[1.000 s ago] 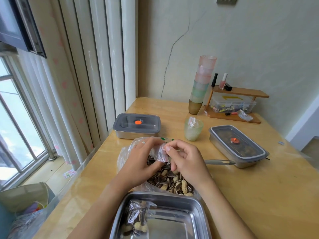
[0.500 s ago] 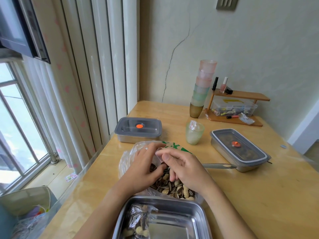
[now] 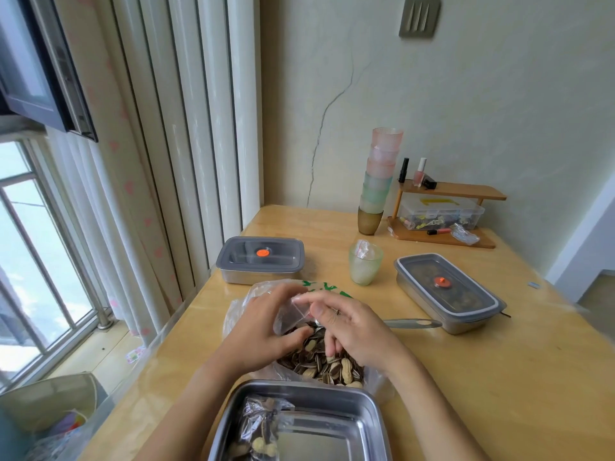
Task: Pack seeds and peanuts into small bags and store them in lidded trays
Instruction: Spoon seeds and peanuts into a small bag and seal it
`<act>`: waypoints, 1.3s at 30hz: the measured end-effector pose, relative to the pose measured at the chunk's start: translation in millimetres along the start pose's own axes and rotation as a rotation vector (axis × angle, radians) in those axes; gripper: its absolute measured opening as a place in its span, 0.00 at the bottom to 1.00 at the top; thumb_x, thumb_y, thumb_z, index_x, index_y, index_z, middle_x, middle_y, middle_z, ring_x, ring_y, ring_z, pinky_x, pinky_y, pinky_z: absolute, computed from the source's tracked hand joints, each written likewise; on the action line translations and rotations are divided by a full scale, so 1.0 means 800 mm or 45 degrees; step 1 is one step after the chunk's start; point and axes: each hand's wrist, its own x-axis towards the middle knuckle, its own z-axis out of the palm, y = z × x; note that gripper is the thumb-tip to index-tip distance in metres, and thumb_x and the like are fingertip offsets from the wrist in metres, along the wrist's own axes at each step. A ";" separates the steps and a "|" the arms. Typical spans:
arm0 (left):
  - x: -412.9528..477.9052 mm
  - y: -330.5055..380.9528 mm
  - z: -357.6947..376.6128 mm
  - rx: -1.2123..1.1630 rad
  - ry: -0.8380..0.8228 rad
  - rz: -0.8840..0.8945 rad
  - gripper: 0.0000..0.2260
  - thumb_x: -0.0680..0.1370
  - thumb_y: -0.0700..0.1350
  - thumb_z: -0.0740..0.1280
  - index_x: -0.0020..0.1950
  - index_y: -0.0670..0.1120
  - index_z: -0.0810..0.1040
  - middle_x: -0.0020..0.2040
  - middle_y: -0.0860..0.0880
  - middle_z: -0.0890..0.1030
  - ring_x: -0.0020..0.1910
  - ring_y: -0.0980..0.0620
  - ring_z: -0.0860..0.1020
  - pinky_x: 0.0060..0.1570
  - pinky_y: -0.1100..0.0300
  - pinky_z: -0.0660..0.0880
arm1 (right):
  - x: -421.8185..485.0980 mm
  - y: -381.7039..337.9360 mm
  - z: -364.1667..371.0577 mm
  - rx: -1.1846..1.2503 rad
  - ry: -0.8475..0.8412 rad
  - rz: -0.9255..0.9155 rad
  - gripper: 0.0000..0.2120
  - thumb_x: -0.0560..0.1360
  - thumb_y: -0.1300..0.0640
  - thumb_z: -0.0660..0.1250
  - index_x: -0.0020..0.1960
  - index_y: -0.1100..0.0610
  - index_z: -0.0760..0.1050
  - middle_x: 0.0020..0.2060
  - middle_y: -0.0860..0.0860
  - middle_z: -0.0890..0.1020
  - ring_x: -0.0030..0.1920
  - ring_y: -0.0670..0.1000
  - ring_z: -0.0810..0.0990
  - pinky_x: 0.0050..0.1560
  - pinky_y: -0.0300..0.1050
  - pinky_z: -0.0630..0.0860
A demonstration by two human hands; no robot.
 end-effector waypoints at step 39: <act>-0.013 0.025 -0.056 0.056 0.240 -0.542 0.07 0.79 0.52 0.71 0.53 0.51 0.84 0.50 0.55 0.84 0.48 0.60 0.80 0.42 0.69 0.71 | -0.043 -0.070 -0.094 -0.018 0.535 0.169 0.07 0.76 0.60 0.75 0.54 0.54 0.82 0.50 0.53 0.85 0.46 0.46 0.86 0.49 0.42 0.82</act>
